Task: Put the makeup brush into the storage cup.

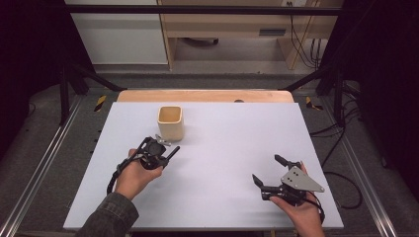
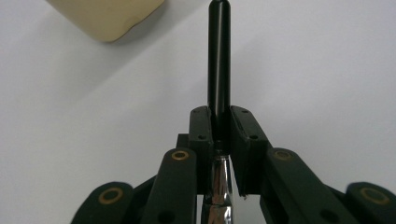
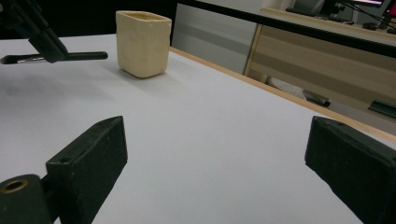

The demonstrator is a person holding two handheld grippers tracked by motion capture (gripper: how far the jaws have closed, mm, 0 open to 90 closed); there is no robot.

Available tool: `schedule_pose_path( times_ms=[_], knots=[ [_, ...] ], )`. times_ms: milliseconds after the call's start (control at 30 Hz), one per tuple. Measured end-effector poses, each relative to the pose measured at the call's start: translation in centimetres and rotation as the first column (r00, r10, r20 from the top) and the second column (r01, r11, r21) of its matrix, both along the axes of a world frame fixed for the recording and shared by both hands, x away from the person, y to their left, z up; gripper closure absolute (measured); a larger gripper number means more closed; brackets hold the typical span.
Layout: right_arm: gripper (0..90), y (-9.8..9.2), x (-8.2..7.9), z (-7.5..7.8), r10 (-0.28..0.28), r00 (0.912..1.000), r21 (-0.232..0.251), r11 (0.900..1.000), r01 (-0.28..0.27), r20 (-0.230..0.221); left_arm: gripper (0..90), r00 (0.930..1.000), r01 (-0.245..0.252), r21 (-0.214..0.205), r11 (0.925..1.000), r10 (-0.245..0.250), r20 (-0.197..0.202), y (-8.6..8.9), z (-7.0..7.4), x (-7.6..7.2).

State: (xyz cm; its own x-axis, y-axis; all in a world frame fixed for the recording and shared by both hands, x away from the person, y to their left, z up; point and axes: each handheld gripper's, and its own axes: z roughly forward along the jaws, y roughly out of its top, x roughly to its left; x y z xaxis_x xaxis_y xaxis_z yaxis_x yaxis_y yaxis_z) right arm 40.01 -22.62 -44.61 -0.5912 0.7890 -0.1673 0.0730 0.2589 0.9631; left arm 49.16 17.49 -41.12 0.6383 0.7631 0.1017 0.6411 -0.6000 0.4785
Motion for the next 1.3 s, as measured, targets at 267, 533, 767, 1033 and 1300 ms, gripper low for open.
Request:
schedule_pose_path(
  times_ms=[267, 533, 767, 1033, 1300],
  knots=[
    [5.6, 0.6, 0.1, -0.2, 0.008, 1.0, -0.035, 0.9994, -0.008, 0.002, 79.3, 0.9996, 0.03, 0.009, 0.9995, -0.029, -0.004, -0.4, -0.2, 0.0],
    [4.5, 1.7, 0.3, -0.5, 0.033, 0.9995, -0.106, 0.9938, -0.032, 0.004, 79.3, 0.9975, 0.069, 0.022, 0.9973, -0.07, 0.009, -0.9, 0.1, 0.1],
    [4.6, 2.9, 0.2, -0.7, 0.063, 0.998, -0.166, 0.9842, -0.06, 0.011, 79.3, 0.9958, 0.086, 0.024, 0.996, -0.087, 0.028, -1.6, 1.5, -0.1],
    [8.9, 4.8, 0.3, 0.1, 0.09, 0.9948, -0.254, 0.9642, -0.075, 0.047, 79.3, 0.9916, 0.12, 0.018, 0.9926, -0.121, 0.046, -2.8, 3.3, 0.7],
    [10.5, 7.6, 2.0, 0.3, 0.131, 0.9896, -0.32, 0.9414, -0.106, 0.059, 79.3, 0.9863, 0.155, 0.002, 0.9879, -0.155, 0.056, -3.7, 4.2, 1.2]
  ],
)
